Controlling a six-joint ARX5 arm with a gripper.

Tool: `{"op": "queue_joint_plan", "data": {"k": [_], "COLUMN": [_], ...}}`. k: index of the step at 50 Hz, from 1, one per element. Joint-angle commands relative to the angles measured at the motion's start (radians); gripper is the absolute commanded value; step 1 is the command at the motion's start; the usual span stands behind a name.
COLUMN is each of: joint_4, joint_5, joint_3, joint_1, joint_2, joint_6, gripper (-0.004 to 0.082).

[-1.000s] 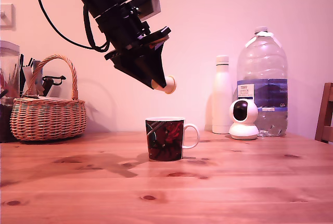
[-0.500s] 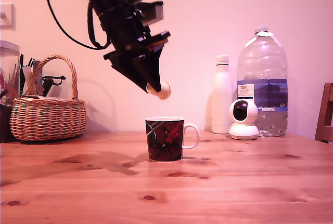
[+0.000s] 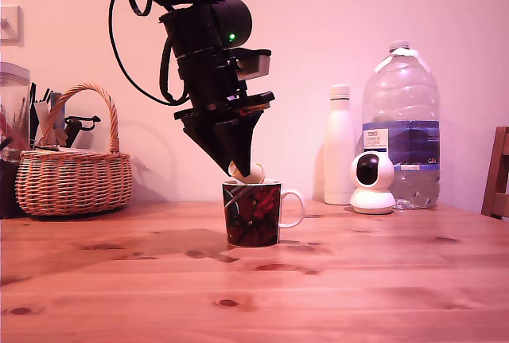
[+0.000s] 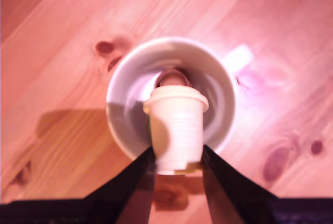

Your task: Pick up the coffee capsules from the table one by one and drop them inside the nearest coffee cup

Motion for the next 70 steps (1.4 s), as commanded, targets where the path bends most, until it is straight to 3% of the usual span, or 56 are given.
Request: {"op": "queue_joint_plan", "data": {"k": [1, 28, 30, 32, 35, 38, 54, 58, 62, 64, 70], "joint_4": [0.002, 0.062, 0.064, 0.063, 0.063, 0.063, 0.069, 0.073, 0.076, 0.076, 0.066], "joint_5": [0.001, 0.002, 0.003, 0.009, 0.010, 0.011, 0.013, 0.018, 0.034, 0.050, 0.069], "joint_3": [0.012, 0.012, 0.012, 0.012, 0.012, 0.012, 0.012, 0.012, 0.012, 0.011, 0.011], "joint_1": [-0.003, -0.003, -0.003, -0.003, -0.003, -0.003, -0.026, -0.034, -0.041, -0.043, -0.046], "joint_2": [0.019, 0.019, 0.019, 0.019, 0.019, 0.019, 0.009, -0.002, -0.019, -0.028, -0.051], "joint_6": [0.009, 0.009, 0.007, 0.000, -0.010, -0.011, -0.010, -0.007, 0.008, 0.012, 0.013], "gripper": [0.0202, 0.0210, 0.0273, 0.0399, 0.0658, 0.0800, 0.0777, 0.0726, 0.0585, 0.0482, 0.0032]}}
